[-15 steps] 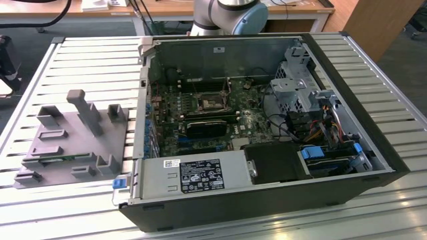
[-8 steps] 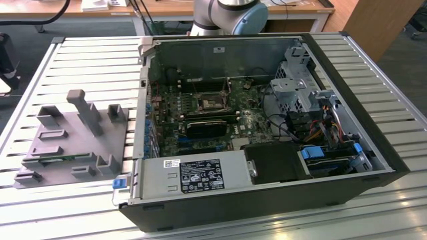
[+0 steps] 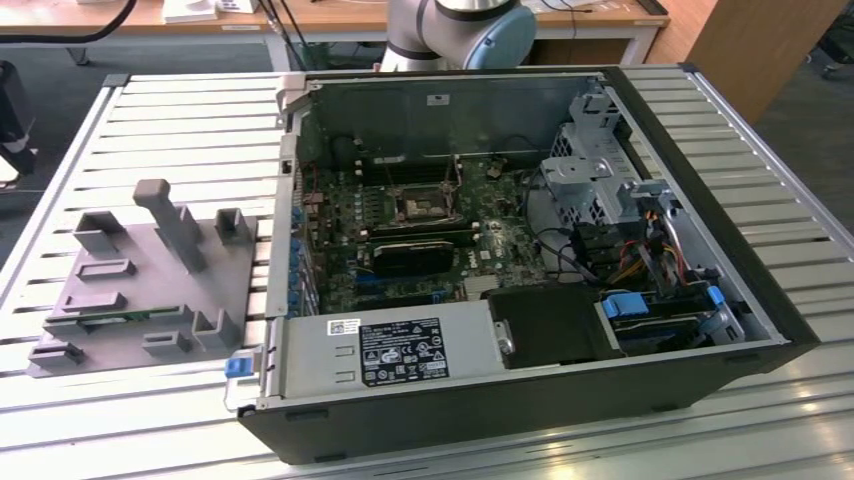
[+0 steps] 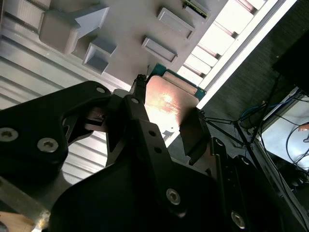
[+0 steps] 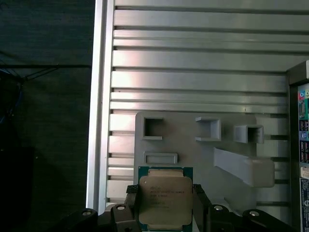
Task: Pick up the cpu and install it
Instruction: 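Pick up the cpu and move it towards the insertion slot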
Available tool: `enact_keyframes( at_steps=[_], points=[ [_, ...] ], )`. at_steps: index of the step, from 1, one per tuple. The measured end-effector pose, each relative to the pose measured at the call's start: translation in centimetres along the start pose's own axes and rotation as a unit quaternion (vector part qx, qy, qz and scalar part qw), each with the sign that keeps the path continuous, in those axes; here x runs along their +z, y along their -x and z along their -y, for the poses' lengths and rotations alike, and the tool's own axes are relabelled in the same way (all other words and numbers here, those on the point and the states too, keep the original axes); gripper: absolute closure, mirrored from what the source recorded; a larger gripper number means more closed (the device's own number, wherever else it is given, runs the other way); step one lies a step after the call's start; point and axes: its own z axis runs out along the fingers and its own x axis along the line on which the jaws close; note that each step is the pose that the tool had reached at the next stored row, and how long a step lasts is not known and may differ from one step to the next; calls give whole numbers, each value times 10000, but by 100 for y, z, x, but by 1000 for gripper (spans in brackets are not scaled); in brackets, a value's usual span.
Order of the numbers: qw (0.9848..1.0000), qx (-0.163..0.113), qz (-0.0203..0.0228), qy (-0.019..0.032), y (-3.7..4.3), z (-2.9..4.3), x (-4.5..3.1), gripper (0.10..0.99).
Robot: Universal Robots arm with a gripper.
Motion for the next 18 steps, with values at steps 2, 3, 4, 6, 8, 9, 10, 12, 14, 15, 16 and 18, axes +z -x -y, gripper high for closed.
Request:
enact_keyframes(
  at_steps=[2,3,4,6,8,9,10,12,14,15,16,18],
  points=[
    [10000,0,-1,-1,0,-3,-14,553],
    [10000,0,-1,-1,0,-4,-22,553],
    [10000,0,0,0,0,-5,-30,553],
    [10000,0,0,0,0,-6,-51,553],
    [10000,0,0,0,0,-8,-68,553],
    [10000,0,0,0,0,-8,-77,553],
    [10000,0,-1,0,0,-9,-84,553],
    [10000,0,0,0,0,-10,-95,553],
    [10000,0,0,0,0,-11,-105,553],
    [10000,0,-1,0,0,-11,-109,553],
    [10000,0,-1,0,0,-12,-114,553],
    [10000,0,-1,0,0,-12,-124,553]
  ],
)
